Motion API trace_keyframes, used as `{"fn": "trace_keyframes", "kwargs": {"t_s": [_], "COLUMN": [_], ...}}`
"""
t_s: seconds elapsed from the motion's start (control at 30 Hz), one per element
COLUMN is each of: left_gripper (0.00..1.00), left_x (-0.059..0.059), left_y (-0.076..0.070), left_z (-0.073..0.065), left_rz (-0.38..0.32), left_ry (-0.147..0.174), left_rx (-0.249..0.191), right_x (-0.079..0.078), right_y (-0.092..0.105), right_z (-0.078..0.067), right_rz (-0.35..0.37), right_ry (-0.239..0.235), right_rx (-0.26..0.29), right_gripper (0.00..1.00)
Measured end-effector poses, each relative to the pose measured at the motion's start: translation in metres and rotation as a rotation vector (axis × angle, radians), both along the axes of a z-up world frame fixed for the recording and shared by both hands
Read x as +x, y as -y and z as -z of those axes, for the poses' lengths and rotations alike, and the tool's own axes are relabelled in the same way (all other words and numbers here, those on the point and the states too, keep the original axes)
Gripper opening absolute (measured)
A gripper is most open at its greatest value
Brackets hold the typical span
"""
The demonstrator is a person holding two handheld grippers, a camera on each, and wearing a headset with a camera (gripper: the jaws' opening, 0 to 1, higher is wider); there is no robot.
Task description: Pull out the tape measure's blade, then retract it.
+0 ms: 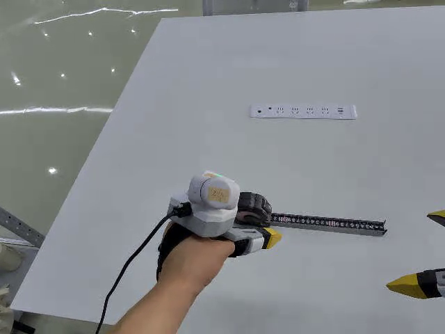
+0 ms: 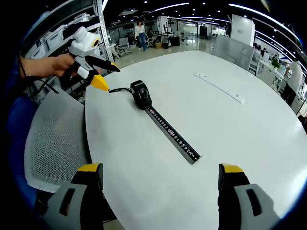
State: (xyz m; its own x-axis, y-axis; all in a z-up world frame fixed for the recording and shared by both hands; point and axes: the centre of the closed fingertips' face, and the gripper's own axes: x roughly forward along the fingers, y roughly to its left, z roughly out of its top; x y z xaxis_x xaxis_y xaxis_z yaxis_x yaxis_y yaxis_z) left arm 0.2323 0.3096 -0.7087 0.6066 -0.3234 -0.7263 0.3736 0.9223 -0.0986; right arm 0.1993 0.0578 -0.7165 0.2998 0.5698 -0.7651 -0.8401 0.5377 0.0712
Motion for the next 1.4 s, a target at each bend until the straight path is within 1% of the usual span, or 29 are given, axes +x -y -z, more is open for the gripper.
{"fn": "trace_keyframes", "kwargs": {"t_s": [0.13,0.3,0.43,0.57,0.63,0.77,0.9,0.93,1.0,1.07,1.13,1.17,1.23,1.33,1.4], "left_gripper": [0.91,0.91,0.9,0.9,0.89,0.89,0.89,0.89,0.88,0.88,0.88,0.88,0.86,0.85,0.85], "left_x": [0.006,0.012,0.018,0.022,0.025,0.029,0.034,0.037,0.038,0.041,0.044,0.045,0.049,0.053,0.055], "left_y": [0.0,0.0,-0.002,-0.005,-0.005,-0.005,-0.005,-0.005,-0.006,-0.005,-0.005,-0.005,-0.005,-0.003,-0.003], "left_z": [0.008,0.016,0.022,0.025,0.027,0.031,0.036,0.037,0.04,0.04,0.041,0.042,0.044,0.048,0.051], "left_rz": [-0.012,-0.034,-0.054,-0.077,-0.087,-0.1,-0.119,-0.128,-0.133,-0.141,-0.154,-0.155,-0.166,-0.174,-0.178], "left_ry": [-0.012,-0.031,-0.035,-0.033,-0.033,-0.043,-0.038,-0.037,-0.037,-0.035,-0.026,-0.027,-0.021,-0.023,-0.023], "left_rx": [0.006,-0.01,-0.013,-0.01,-0.016,-0.016,-0.011,-0.017,-0.007,-0.012,-0.007,-0.005,-0.008,-0.013,-0.008], "right_x": [0.003,0.008,0.012,0.015,0.018,0.022,0.027,0.029,0.03,0.032,0.034,0.034,0.036,0.038,0.039], "right_y": [-0.002,-0.004,-0.005,-0.004,-0.005,-0.005,-0.004,-0.004,-0.004,-0.004,-0.003,-0.003,-0.002,-0.002,-0.002], "right_z": [0.005,0.008,0.012,0.017,0.018,0.023,0.029,0.031,0.033,0.036,0.04,0.042,0.045,0.049,0.052], "right_rz": [-0.011,-0.019,-0.028,-0.045,-0.048,-0.063,-0.079,-0.083,-0.092,-0.1,-0.114,-0.12,-0.133,-0.147,-0.157], "right_ry": [-0.006,-0.013,-0.019,-0.021,-0.024,-0.028,-0.035,-0.037,-0.039,-0.046,-0.054,-0.055,-0.058,-0.065,-0.071], "right_rx": [-0.004,-0.003,-0.008,-0.02,-0.02,-0.032,-0.045,-0.048,-0.054,-0.061,-0.066,-0.071,-0.08,-0.088,-0.093], "right_gripper": [0.96,0.96,0.95,0.95,0.95,0.94,0.93,0.93,0.93,0.92,0.92,0.91,0.91,0.89,0.89]}}
